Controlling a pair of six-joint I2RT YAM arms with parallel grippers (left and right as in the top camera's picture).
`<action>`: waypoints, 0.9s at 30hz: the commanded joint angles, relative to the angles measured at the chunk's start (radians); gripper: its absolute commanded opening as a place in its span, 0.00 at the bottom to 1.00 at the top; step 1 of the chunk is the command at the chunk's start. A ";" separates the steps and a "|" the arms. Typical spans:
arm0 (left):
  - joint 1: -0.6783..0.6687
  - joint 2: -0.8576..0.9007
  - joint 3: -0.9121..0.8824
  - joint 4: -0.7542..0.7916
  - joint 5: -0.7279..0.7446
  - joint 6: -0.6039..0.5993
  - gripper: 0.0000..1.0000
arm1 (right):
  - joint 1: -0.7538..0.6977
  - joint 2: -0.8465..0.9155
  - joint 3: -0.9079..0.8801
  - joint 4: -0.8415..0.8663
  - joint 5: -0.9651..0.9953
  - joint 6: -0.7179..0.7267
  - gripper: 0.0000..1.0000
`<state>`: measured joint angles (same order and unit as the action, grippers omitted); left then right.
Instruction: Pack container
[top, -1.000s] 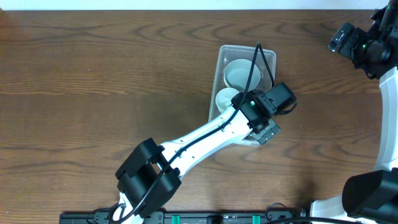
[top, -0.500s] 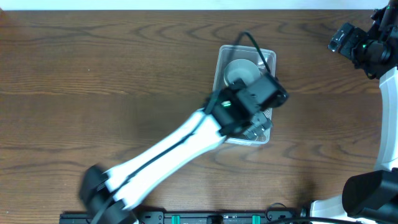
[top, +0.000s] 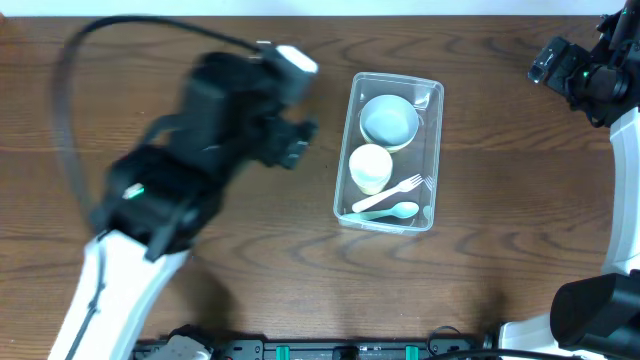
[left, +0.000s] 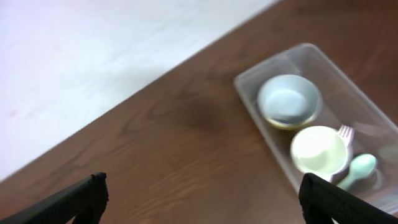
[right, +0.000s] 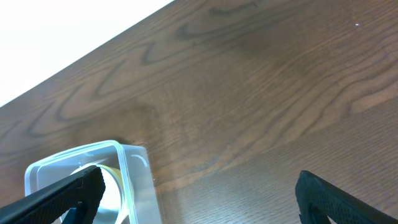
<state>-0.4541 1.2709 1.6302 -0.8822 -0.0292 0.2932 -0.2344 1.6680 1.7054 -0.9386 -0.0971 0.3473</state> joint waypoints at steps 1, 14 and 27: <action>0.102 -0.115 -0.093 -0.003 0.101 0.016 0.98 | -0.009 -0.001 0.000 0.000 0.003 -0.005 0.99; 0.259 -0.598 -0.671 0.118 0.101 0.016 0.98 | -0.009 -0.001 0.000 0.000 0.003 -0.005 0.99; 0.309 -0.958 -1.139 0.237 0.101 -0.034 0.98 | -0.009 -0.001 0.000 0.000 0.003 -0.005 0.99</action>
<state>-0.1535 0.3584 0.5323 -0.6525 0.0620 0.2844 -0.2344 1.6680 1.7050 -0.9390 -0.0971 0.3473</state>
